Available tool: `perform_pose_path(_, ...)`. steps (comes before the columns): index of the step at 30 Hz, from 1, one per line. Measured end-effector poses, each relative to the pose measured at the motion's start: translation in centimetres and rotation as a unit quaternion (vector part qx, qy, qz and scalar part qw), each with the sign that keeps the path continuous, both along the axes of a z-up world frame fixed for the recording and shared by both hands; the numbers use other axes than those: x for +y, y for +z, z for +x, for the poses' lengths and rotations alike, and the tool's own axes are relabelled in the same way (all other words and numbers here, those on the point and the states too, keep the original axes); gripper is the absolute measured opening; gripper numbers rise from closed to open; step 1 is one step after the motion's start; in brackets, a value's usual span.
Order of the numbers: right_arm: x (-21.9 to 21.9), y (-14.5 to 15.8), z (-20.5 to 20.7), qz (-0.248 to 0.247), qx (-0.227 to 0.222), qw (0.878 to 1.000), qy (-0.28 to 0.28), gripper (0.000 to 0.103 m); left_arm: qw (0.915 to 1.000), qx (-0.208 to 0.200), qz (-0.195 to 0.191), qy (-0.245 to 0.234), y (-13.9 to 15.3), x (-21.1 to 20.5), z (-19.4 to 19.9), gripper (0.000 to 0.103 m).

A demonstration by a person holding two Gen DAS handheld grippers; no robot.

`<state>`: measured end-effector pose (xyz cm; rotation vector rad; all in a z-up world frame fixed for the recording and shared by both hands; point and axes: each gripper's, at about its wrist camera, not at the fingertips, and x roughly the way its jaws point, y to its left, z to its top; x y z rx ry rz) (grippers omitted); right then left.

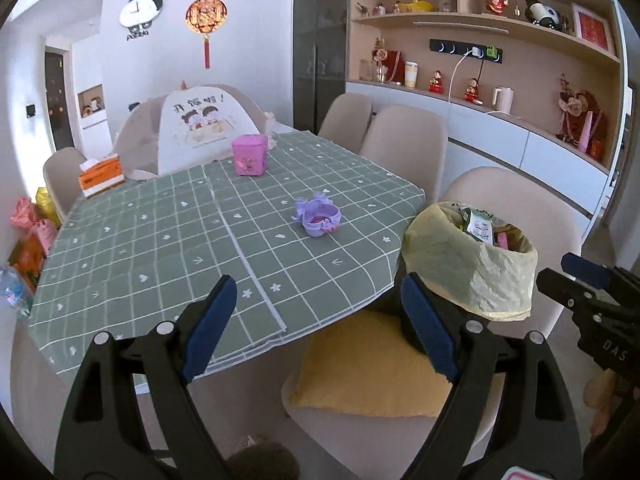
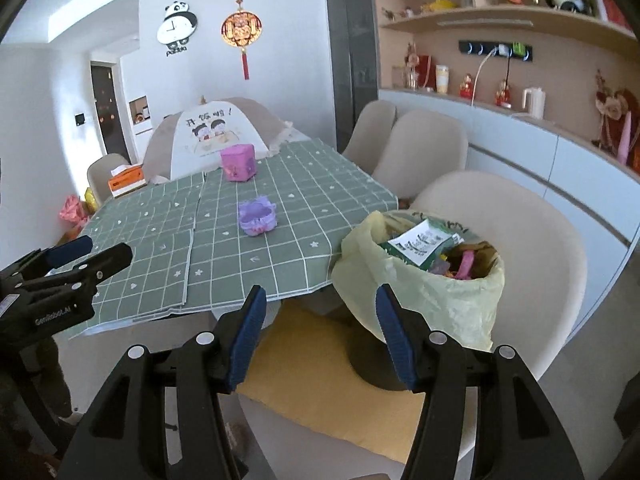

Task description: Collect trash

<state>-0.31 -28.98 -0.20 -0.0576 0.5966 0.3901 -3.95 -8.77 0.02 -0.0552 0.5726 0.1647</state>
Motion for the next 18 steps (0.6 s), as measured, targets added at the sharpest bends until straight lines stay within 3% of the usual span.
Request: perform_pose_path(18,-1.0,1.0,-2.3,0.009,-0.03,0.999,-0.033,0.054,0.9994,-0.004,-0.007,-0.035,0.6,-1.2,-1.3,0.08)
